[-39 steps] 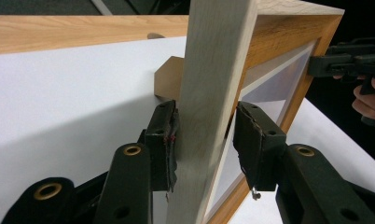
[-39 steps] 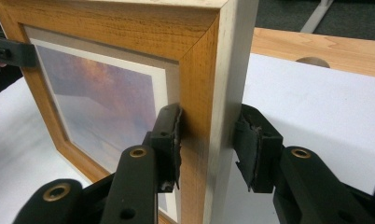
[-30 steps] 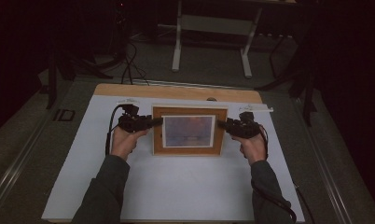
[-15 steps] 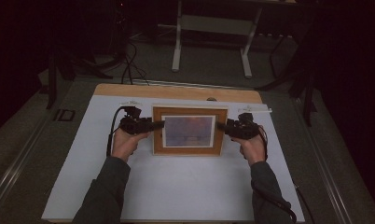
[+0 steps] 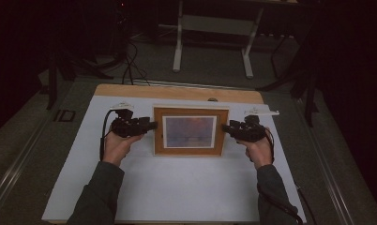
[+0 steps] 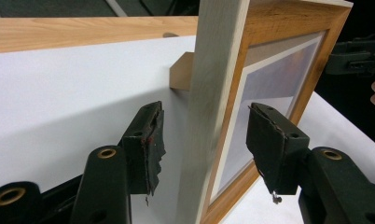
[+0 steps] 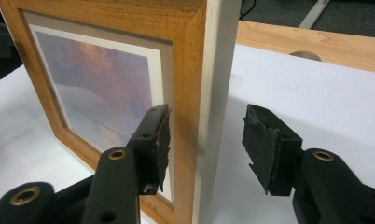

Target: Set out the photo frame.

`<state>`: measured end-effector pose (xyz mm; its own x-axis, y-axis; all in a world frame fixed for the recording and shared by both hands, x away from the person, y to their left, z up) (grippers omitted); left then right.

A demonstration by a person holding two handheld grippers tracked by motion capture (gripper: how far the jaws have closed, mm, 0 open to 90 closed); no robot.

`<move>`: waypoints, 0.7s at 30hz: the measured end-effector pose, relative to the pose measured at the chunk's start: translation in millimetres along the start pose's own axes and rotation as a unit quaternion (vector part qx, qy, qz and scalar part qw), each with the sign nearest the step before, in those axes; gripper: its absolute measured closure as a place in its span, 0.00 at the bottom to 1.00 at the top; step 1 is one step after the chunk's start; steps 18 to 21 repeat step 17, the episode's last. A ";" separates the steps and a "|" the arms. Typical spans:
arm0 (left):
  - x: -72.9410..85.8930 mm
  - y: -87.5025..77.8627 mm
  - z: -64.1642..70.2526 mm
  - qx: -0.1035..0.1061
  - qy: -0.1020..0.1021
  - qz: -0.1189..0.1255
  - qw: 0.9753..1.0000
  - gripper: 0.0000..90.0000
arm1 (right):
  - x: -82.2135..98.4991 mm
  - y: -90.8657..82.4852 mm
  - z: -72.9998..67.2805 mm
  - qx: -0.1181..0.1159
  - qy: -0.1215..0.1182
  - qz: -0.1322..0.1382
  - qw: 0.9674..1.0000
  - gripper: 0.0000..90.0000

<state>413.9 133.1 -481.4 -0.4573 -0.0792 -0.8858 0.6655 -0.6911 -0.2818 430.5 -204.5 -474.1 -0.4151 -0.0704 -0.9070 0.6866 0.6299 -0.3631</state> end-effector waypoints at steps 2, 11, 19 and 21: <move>0.1 -5.6 -2.6 -0.007 0.001 0.003 1.000 0.52 | 0.8 -2.2 0.2 0.000 0.000 -0.001 1.000 0.56; 10.0 -27.4 -14.5 -0.032 0.000 0.008 0.999 0.52 | 7.6 -9.8 4.6 0.000 -0.002 -0.006 1.000 0.56; 33.2 -42.4 -21.8 -0.077 0.019 -0.008 0.997 0.52 | 22.8 -18.2 12.7 0.007 0.004 -0.014 1.000 0.56; 33.2 -42.4 -21.8 -0.077 0.019 -0.008 0.997 0.52 | 22.8 -18.2 12.7 0.007 0.004 -0.014 1.000 0.56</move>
Point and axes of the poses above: each handheld gripper's, and its own axes: y roughly forward along the jaws, x roughly out of its underside, z roughly to its right, the point moved 7 cm from there along y, roughly forward along the jaws, and after that the axes turned 12 degrees about z, right-handed, at the moved point
